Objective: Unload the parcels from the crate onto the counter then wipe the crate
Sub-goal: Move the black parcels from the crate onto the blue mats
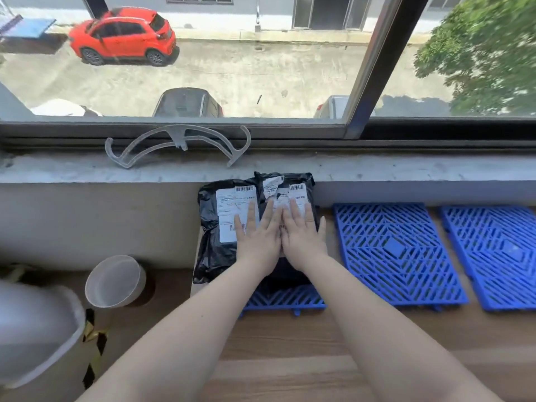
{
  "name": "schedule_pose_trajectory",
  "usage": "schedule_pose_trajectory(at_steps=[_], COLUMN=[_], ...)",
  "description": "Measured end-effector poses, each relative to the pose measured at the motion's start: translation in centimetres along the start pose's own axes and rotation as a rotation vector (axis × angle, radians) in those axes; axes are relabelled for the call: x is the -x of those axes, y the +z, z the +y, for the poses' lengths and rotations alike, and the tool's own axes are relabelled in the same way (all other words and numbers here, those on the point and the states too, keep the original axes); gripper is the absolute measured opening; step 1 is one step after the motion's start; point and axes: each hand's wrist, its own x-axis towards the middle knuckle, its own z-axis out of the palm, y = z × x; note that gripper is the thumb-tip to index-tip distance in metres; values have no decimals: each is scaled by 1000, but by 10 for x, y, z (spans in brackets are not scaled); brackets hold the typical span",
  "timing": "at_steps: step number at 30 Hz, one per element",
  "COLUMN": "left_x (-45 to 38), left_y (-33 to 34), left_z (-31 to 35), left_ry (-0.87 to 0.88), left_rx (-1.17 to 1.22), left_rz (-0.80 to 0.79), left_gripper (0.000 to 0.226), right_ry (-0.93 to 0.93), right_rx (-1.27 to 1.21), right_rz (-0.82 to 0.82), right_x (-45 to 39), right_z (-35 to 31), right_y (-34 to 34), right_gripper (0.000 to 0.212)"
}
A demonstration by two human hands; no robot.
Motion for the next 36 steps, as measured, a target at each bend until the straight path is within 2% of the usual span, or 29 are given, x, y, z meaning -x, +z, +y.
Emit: schedule_pose_trajectory(at_steps=[3, 7, 12, 17, 21, 27, 36], left_x=[-3, -6, -1, 15, 29, 57, 164], left_y=[10, 6, -9, -27, -40, -51, -33], left_z=[-6, -3, -3, 14, 57, 191, 504], left_ry=[-33, -22, 35, 117, 206, 382, 723], left_rx=[-4, -67, -125, -147, -149, -196, -176], left_rz=[-30, -32, 37, 127, 174, 261, 359], left_gripper=[55, 55, 56, 55, 56, 66, 76], right_ry=[26, 34, -4, -15, 29, 143, 559], right_rx=[68, 88, 114, 181, 107, 75, 121], right_rz=[32, 14, 34, 111, 144, 240, 394], right_x=[-1, -5, 1, 34, 70, 163, 407], right_z=[1, 1, 10, 43, 87, 189, 417], right_y=[12, 10, -3, -24, -45, -80, -103], right_gripper=[56, 55, 57, 60, 65, 75, 81])
